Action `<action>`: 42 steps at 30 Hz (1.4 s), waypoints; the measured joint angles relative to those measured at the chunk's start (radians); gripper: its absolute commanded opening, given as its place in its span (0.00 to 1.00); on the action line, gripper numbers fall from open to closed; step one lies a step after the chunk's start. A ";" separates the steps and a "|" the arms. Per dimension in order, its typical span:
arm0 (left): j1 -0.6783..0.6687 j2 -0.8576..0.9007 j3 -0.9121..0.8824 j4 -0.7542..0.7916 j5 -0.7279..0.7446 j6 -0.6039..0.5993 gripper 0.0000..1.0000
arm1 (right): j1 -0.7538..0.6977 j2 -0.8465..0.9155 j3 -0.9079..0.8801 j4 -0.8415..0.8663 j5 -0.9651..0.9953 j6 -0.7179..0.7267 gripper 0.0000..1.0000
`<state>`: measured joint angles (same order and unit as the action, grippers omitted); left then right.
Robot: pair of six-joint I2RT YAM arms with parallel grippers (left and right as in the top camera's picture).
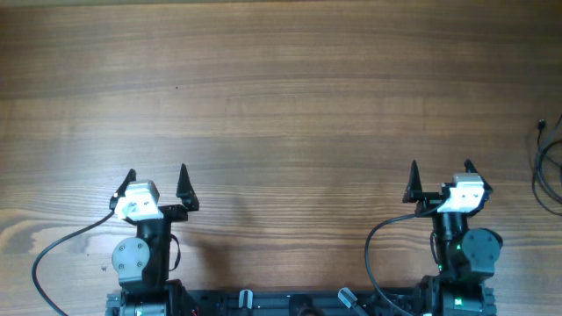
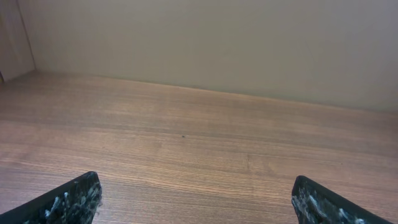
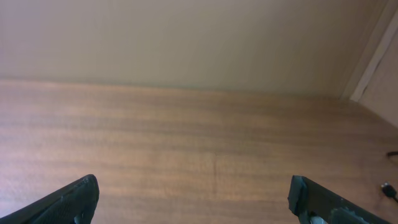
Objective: Untangle cables
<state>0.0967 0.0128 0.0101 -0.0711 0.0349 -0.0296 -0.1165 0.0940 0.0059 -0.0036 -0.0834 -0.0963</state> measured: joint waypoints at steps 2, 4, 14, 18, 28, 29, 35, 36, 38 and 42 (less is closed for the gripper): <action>0.000 0.000 0.000 0.000 0.000 0.000 1.00 | 0.000 0.021 0.000 0.000 0.000 -0.016 1.00; 0.000 0.000 0.000 0.000 0.000 0.002 1.00 | 0.000 0.039 0.000 0.000 0.001 -0.030 1.00; 0.000 0.000 0.000 0.000 0.000 0.002 1.00 | 0.000 0.077 0.000 0.000 0.002 -0.045 1.00; 0.000 0.000 0.000 0.000 0.000 0.002 1.00 | 0.000 0.078 0.000 0.000 0.003 -0.048 1.00; 0.000 0.000 0.000 0.000 0.000 0.003 1.00 | 0.006 0.078 0.000 0.000 0.003 -0.048 1.00; 0.000 0.000 0.000 0.000 0.000 0.002 1.00 | 0.006 0.076 0.000 0.000 0.003 -0.048 1.00; 0.000 0.000 0.000 0.000 0.000 0.002 1.00 | 0.006 0.004 0.000 0.000 0.003 -0.048 1.00; 0.000 0.000 0.000 0.000 0.000 0.002 1.00 | 0.006 -0.013 0.000 0.000 0.003 -0.048 1.00; 0.000 0.000 0.000 0.000 0.000 0.002 1.00 | 0.006 -0.050 0.000 0.000 0.003 -0.048 1.00; 0.000 0.000 0.000 0.000 0.000 0.002 1.00 | 0.007 -0.073 0.000 0.000 0.003 -0.048 1.00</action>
<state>0.0967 0.0128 0.0101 -0.0711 0.0349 -0.0273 -0.1097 0.0212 0.0059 -0.0036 -0.0807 -0.1444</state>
